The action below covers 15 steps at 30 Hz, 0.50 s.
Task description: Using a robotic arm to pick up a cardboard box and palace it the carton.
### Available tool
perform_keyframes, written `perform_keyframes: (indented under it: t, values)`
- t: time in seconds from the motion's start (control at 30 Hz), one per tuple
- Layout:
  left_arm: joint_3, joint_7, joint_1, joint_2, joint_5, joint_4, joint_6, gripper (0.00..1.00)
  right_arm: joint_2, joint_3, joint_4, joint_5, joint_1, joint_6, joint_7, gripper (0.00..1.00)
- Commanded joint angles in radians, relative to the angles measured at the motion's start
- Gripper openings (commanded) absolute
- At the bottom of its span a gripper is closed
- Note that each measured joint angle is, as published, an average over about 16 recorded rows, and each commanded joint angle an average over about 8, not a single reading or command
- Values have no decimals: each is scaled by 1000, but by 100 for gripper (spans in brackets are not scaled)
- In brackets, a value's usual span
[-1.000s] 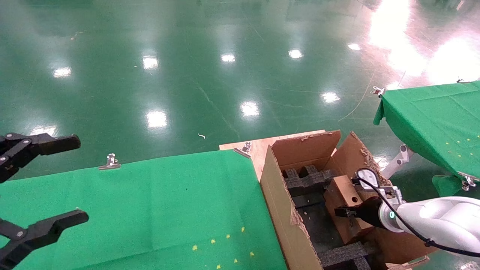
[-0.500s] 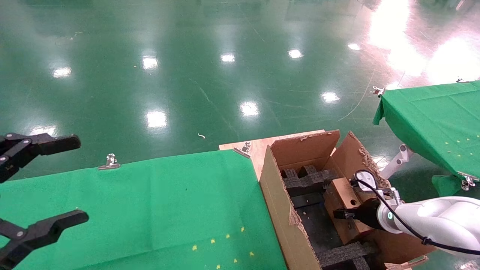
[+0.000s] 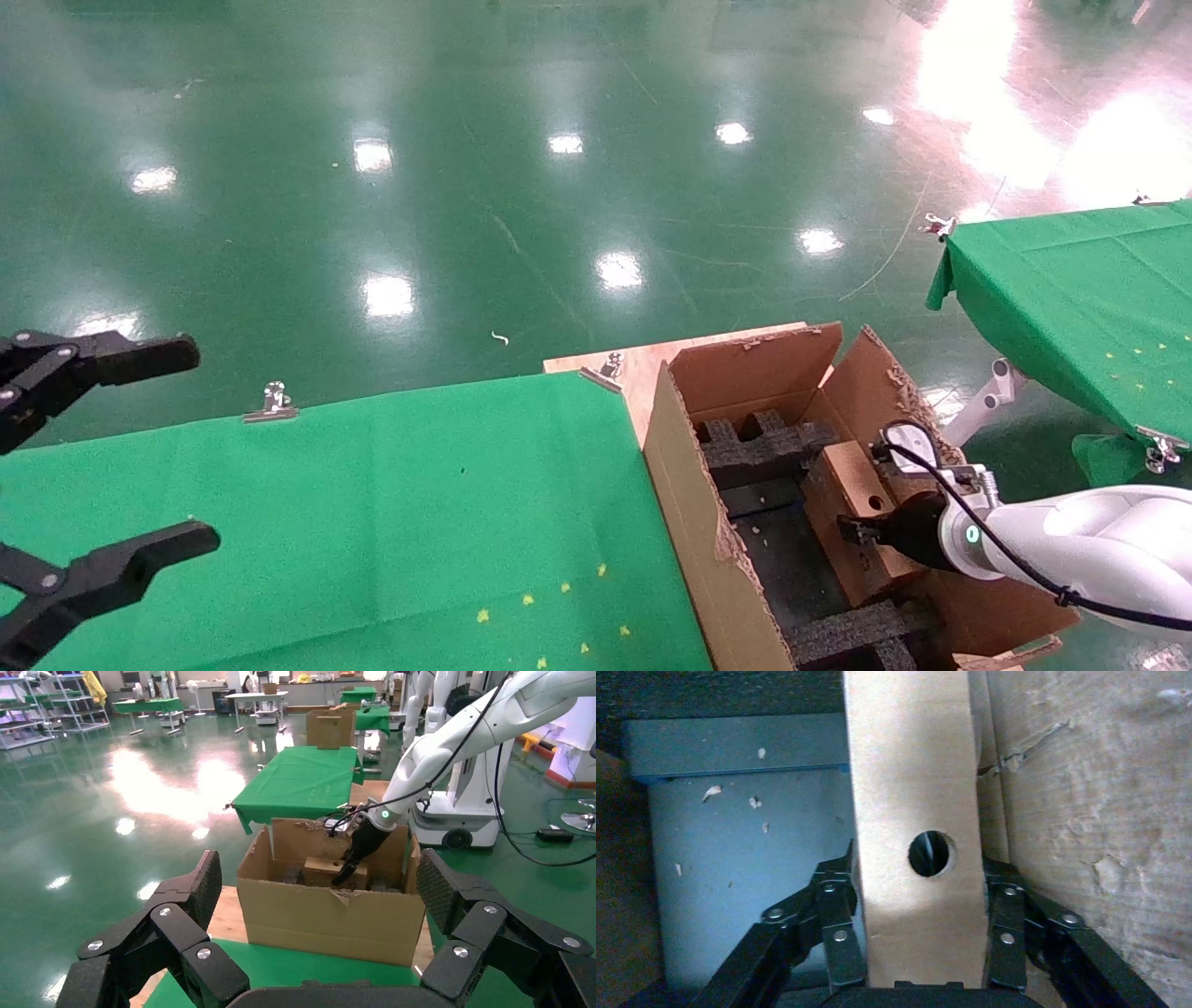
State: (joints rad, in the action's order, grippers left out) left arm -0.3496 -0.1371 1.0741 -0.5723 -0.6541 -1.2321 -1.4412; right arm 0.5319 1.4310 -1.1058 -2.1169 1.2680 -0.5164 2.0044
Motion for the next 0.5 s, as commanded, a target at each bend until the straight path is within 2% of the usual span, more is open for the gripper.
perform_keyframes:
  t: [0.03, 0.5]
  values:
    - [0, 0, 0, 0, 0, 0, 0, 100, -5, 0, -10, 1, 1, -3, 1, 100]
    - [0, 0, 0, 0, 0, 0, 0, 100, -55, -37, -89, -62, 53, 1, 34, 100]
